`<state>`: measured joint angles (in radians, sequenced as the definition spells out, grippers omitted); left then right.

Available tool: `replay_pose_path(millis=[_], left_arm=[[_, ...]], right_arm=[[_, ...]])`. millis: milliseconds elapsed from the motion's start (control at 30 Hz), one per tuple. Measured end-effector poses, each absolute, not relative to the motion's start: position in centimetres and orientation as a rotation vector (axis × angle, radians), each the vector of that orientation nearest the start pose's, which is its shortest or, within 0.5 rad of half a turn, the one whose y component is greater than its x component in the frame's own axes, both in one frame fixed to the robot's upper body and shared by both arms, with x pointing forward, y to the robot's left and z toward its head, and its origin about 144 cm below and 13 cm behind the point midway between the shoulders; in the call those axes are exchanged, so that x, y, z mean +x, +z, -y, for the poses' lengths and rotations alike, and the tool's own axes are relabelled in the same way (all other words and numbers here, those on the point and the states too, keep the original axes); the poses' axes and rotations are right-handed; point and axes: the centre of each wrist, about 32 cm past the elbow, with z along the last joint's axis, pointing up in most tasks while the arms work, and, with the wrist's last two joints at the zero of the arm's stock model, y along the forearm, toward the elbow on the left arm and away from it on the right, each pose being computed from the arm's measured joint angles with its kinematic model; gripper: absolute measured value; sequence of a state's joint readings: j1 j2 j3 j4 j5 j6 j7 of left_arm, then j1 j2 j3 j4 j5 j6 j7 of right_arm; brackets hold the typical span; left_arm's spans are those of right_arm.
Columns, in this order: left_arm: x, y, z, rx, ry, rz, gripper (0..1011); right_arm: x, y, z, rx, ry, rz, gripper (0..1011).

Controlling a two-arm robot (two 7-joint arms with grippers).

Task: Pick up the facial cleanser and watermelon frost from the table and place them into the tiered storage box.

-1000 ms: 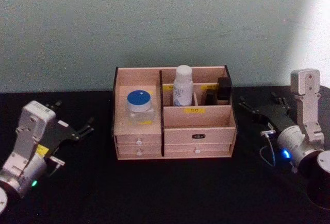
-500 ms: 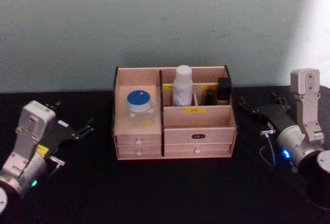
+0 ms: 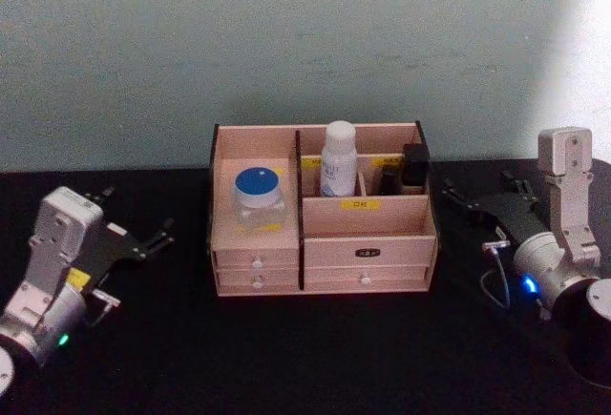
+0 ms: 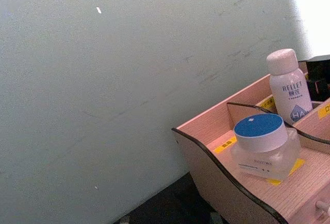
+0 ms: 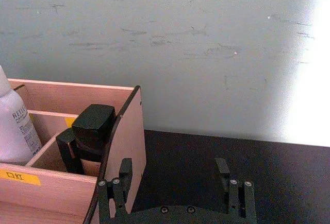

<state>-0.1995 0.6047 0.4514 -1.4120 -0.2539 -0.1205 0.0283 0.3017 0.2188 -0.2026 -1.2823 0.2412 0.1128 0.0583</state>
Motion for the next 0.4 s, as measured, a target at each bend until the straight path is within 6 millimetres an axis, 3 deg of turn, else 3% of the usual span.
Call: replay_pose_path(millis=[400], left_arm=[[48.86,113.98,-30.97,0.304,1.248,0.285,1001]], right_arm=[[54.03,115.52,25.03,-0.128,-1.384,-0.084,1003]])
